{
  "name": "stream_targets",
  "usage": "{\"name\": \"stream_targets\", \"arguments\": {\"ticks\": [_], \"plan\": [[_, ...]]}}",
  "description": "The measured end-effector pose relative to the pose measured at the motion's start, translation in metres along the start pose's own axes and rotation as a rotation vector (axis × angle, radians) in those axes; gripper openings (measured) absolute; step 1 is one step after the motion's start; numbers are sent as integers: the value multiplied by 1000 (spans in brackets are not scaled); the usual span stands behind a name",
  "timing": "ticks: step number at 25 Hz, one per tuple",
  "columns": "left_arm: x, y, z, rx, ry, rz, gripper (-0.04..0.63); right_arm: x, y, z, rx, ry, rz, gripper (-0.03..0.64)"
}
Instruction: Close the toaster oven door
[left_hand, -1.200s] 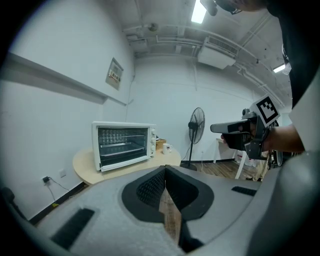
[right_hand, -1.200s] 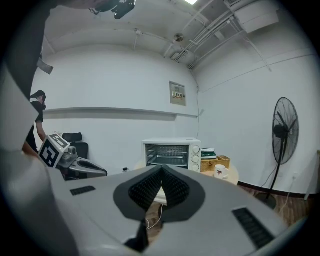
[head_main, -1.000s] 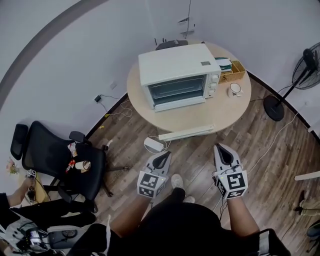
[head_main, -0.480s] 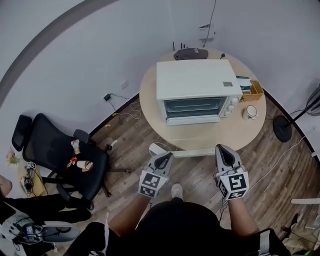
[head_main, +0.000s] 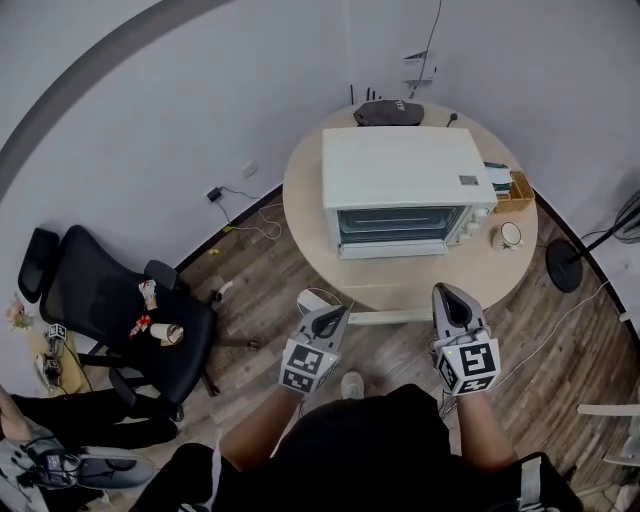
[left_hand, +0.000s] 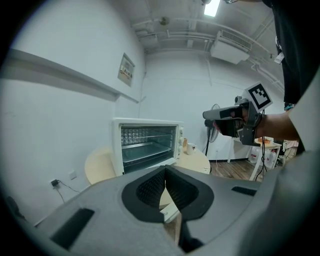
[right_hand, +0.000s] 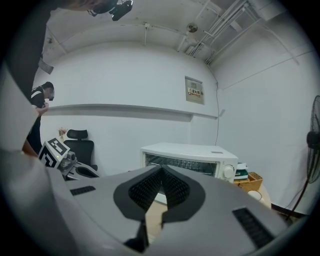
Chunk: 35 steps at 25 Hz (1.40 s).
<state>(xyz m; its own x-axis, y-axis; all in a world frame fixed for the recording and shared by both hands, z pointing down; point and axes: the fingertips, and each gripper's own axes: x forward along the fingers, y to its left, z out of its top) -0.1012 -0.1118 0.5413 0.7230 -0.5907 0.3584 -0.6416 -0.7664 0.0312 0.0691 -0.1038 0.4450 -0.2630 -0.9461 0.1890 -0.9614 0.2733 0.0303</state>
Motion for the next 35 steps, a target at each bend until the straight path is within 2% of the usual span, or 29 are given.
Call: {"name": "stream_targets", "arguments": {"ticks": [6,14,17,19,21,28,31,35], "plan": [[16,-5,-7,36,30,-7,6,13,-13,2,-8,7,25,-3],[28,-8,-38,93,125,48,14,23,-30,-11,-3,41,94,-3],[32,-10,-55,143,196,57,120,24,-32,-15,-13,50,130,-3],[32,-11,-66,215,245,62,132,24,-35,-17,-17,52,146,-3],[33,-12,-76,320,296,74,132,23,-38,-19,-19,52,154,-3],[38,-9,-132,748,533,47,133,26,-34,-26,-5,49,197,-3],[42,-8,-142,860,576,46,132,25,-34,-27,-1,52,209,-3],[51,-5,-147,967,622,60,132,25,-34,-31,1,63,219,-3]]}}
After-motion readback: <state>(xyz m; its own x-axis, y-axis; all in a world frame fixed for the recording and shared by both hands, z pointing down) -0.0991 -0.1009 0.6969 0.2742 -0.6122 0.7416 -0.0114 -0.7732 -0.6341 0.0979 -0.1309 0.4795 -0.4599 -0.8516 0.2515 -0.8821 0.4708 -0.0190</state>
